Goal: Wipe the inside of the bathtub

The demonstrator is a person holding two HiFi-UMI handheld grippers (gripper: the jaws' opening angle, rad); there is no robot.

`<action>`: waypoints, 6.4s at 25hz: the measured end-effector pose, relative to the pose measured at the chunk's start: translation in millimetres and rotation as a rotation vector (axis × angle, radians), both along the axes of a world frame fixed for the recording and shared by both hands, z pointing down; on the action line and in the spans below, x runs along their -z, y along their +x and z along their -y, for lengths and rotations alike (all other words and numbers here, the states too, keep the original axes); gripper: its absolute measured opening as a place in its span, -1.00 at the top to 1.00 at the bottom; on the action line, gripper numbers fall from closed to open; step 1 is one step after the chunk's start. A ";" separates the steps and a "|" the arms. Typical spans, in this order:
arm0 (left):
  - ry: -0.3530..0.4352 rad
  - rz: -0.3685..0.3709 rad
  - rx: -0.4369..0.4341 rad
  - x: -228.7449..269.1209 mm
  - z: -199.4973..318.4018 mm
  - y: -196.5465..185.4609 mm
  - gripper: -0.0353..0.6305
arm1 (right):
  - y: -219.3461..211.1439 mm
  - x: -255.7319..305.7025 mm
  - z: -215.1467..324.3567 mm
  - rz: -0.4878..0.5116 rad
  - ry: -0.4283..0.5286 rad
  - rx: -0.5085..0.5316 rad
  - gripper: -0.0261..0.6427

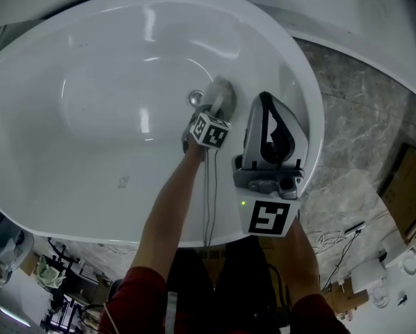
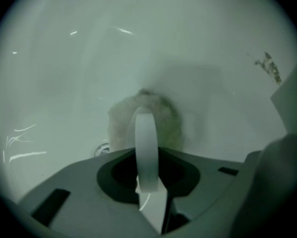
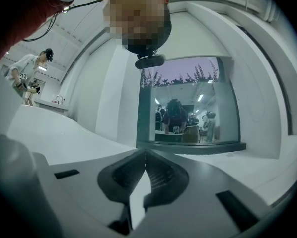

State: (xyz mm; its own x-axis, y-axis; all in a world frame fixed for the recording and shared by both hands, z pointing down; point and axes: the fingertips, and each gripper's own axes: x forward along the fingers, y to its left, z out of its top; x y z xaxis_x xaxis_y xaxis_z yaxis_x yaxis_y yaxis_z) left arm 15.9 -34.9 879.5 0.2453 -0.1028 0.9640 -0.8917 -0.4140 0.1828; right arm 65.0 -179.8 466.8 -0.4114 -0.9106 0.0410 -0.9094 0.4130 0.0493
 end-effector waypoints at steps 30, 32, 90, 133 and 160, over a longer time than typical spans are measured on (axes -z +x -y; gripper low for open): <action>0.495 -0.271 -0.043 386.5 52.0 54.3 0.62 | 36.5 231.4 -40.9 -0.032 0.225 -0.140 0.89; 0.504 -0.278 -0.054 392.6 60.5 65.7 0.62 | 45.8 239.8 -40.4 -0.033 0.239 -0.157 0.89; 0.084 0.062 0.015 0.7 60.3 -11.0 0.62 | -1.1 31.8 -4.1 0.011 0.052 0.090 0.89; 0.792 0.029 -0.129 321.1 190.5 11.1 0.62 | 23.9 173.3 -13.2 -0.006 0.204 -0.056 0.89; 0.432 0.200 -0.110 68.0 149.7 -43.1 0.62 | 13.8 51.3 2.2 0.044 0.101 0.066 0.89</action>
